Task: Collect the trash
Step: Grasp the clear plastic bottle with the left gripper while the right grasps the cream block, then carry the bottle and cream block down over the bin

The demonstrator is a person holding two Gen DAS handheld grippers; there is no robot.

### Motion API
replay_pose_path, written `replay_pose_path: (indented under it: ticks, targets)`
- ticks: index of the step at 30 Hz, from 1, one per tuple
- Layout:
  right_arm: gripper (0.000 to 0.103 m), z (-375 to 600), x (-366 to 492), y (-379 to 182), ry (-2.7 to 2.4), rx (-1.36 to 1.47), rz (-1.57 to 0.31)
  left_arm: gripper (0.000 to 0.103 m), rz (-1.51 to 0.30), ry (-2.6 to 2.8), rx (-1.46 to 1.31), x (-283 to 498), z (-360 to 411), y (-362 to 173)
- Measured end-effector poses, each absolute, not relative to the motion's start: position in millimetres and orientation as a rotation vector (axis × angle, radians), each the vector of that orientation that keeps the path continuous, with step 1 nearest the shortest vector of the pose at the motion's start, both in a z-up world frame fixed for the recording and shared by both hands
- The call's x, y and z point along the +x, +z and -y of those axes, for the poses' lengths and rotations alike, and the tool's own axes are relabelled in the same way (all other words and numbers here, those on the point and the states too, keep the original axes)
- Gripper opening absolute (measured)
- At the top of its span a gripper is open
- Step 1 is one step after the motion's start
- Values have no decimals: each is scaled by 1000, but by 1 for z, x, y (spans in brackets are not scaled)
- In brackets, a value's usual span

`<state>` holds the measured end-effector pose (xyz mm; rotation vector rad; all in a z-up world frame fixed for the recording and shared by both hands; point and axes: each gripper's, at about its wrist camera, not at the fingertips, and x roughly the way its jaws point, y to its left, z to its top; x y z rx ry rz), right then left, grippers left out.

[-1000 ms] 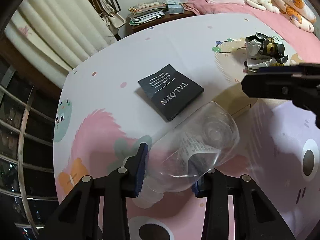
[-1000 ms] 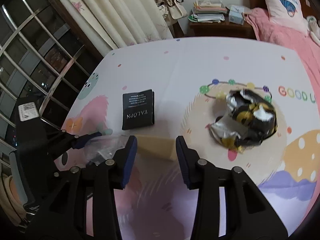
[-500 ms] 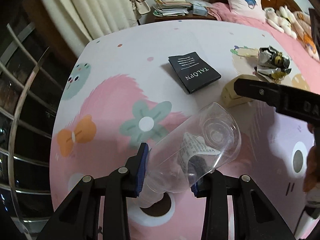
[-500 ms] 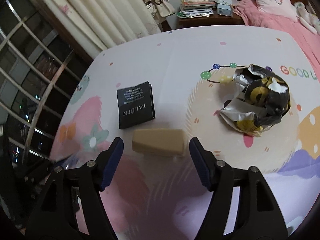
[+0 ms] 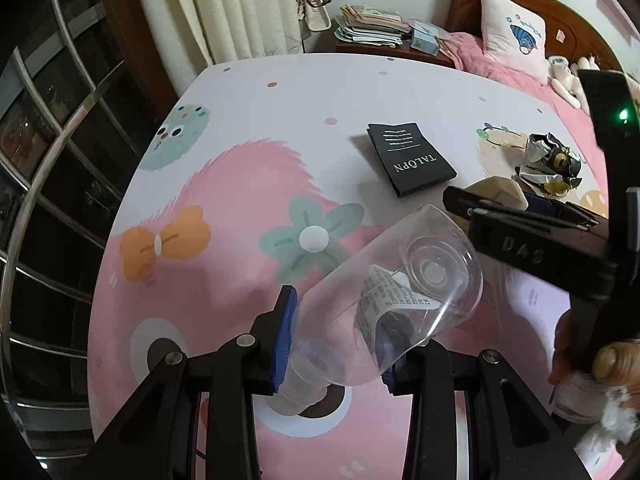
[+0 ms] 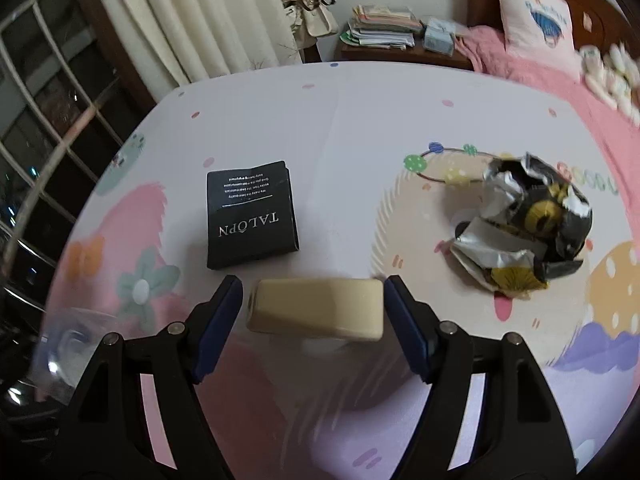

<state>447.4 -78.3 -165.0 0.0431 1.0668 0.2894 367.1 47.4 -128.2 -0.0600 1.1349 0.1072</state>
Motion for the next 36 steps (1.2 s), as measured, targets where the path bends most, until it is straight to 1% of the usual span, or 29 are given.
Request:
replay_pose_path:
  ticks: [4, 6, 13, 19, 27, 32, 36]
  targets:
    - [70, 68, 441, -169, 293, -64, -1030, 36, -1134, 110, -70, 363, -50, -128]
    - [62, 64, 437, -171, 284, -118, -1009, 36, -1134, 109, -74, 360, -50, -128]
    - [61, 76, 426, -168, 310, -81, -1008, 36, -1127, 96, -80, 349, -47, -124]
    - [61, 95, 386, -130, 384, 9, -991, 36, -1097, 59, -106, 325, -42, -106]
    - [61, 110, 280, -68, 430, 106, -957, 36, -1058, -23, -116, 249, -43, -69]
    - [61, 112, 186, -35, 417, 213, -943, 36, -1051, -109, -110, 171, -51, -47]
    - [61, 109, 108, -20, 419, 318, -931, 36, -1043, -171, -65, 111, -59, -40]
